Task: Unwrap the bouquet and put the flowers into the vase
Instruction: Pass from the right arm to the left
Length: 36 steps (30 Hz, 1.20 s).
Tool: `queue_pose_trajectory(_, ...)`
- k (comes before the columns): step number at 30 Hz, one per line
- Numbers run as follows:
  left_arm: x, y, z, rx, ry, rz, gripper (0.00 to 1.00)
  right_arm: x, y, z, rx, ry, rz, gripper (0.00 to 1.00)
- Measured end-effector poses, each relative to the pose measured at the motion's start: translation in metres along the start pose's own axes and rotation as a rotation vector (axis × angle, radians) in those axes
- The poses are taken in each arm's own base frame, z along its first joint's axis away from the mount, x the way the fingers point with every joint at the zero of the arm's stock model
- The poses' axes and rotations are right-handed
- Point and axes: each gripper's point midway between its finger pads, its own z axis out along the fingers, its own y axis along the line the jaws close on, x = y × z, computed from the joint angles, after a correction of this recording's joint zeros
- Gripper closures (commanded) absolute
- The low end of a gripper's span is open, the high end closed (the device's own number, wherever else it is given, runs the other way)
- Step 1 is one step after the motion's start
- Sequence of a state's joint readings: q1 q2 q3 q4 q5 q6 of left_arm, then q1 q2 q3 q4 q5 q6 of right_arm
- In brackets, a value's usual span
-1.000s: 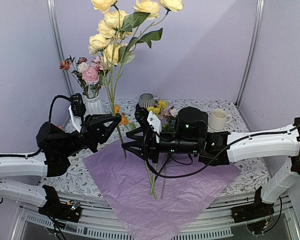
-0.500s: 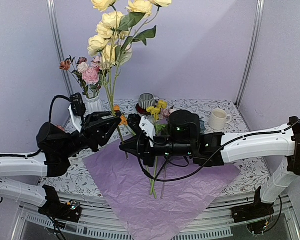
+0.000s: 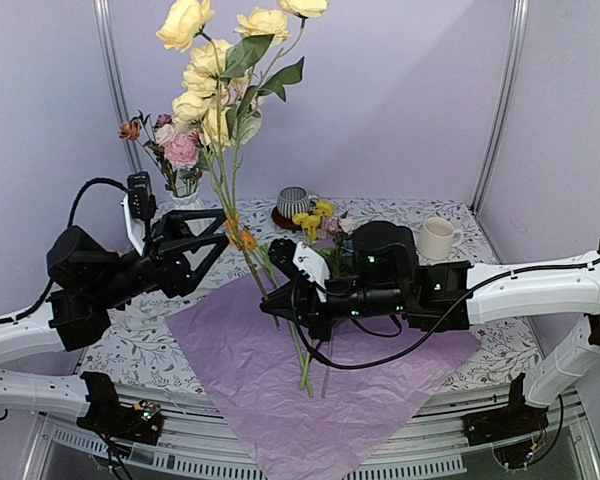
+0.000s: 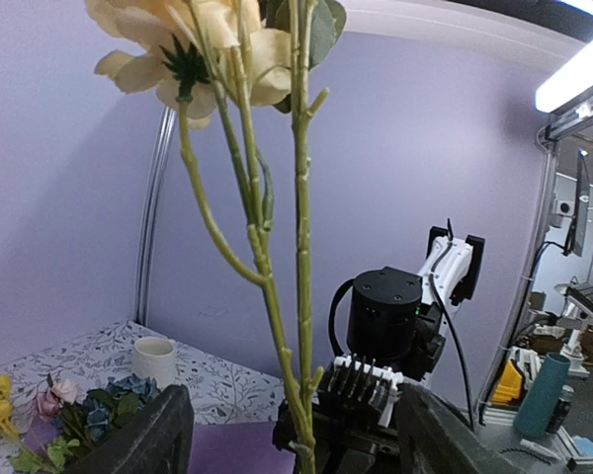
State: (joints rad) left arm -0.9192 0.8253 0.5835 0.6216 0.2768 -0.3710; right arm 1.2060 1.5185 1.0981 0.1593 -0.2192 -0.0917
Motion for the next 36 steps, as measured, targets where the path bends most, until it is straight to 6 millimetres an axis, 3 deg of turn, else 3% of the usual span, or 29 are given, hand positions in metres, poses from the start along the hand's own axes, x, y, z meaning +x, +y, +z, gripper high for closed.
queue_pose_trajectory(3, 0.001, -0.001, 0.005, 0.033, 0.049, -0.026, 0.16, 0.006, 0.001, 0.000, -0.007, 0.020, -0.001, 0.98)
queue_pose_trajectory(5, 0.003, -0.002, 0.009, 0.067, 0.076, -0.041, 0.16, 0.010, 0.003, 0.000, -0.015, 0.034, 0.001, 0.98)
queue_pose_trajectory(12, 0.020, -0.006, 0.009, 0.145, 0.160, -0.094, 0.40, 0.014, 0.008, 0.000, -0.045, 0.045, 0.001, 0.98)
queue_pose_trajectory(19, 0.017, -0.003, 0.007, 0.158, 0.162, -0.116, 0.48, 0.030, 0.011, 0.000, -0.059, 0.079, 0.010, 0.98)
queue_pose_trajectory(24, 0.014, -0.005, 0.008, 0.178, 0.150, -0.128, 0.60, 0.037, 0.012, -0.001, -0.060, 0.095, 0.015, 0.98)
queue_pose_trajectory(30, 0.009, -0.004, 0.008, 0.177, 0.130, -0.130, 0.62, 0.038, 0.012, -0.001, -0.060, 0.096, 0.015, 0.98)
queue_pose_trajectory(36, 0.008, 0.002, 0.004, 0.153, 0.112, -0.140, 0.78, 0.048, 0.012, -0.001, -0.060, 0.113, 0.023, 0.97)
